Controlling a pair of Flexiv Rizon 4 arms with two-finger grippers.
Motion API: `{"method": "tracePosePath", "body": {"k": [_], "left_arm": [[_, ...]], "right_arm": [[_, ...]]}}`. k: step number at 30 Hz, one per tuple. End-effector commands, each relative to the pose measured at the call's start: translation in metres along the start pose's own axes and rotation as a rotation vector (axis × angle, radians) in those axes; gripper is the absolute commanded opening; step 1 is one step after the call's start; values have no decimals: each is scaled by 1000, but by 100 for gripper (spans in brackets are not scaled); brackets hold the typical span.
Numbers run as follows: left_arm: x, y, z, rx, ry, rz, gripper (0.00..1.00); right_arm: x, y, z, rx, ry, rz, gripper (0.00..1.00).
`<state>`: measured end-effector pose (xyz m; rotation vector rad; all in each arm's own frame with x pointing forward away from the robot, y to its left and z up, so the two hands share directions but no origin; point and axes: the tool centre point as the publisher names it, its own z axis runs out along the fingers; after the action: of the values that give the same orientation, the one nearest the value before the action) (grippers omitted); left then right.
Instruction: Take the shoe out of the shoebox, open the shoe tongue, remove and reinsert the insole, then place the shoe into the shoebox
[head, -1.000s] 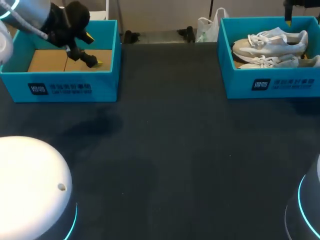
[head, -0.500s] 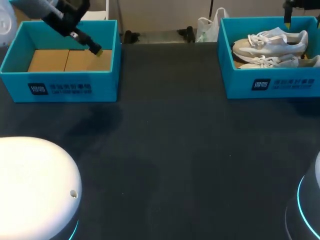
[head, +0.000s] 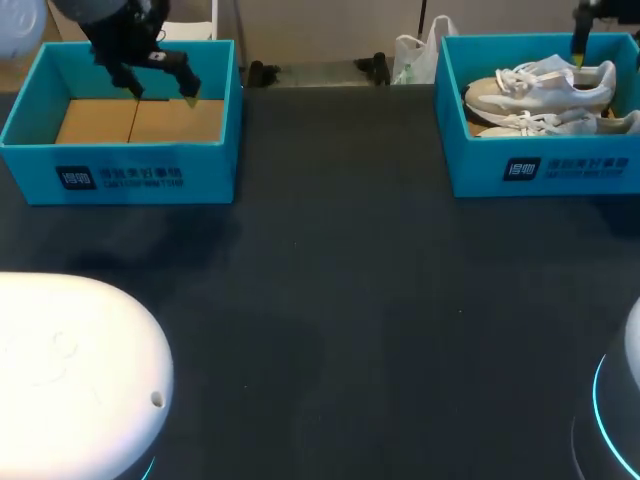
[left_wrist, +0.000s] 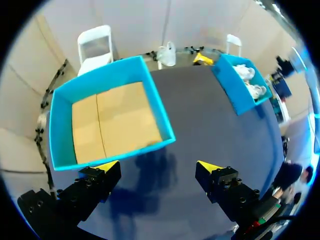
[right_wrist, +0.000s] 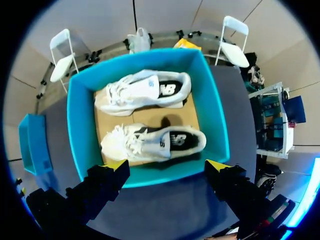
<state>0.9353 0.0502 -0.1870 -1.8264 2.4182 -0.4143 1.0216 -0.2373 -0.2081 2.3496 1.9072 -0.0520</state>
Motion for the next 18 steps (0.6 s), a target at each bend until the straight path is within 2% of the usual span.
{"method": "tracePosePath", "body": {"k": [1,5,12,18], "left_arm": [[-6,-9,7,-109,-6,-32,100],[-13,-12,11,-115,-22,-78,100],[-24,-16,15,-160,-73,-175,100],[-32,-9,12,-180,-85,-230,100]], "right_arm": [[5,-17,-4,-7,3,0,100],[16,-41,-8,-14,28,-1,100],[23,-74,-15,-11,49,2,100],[29,-101,-23,6,77,13,100]]}}
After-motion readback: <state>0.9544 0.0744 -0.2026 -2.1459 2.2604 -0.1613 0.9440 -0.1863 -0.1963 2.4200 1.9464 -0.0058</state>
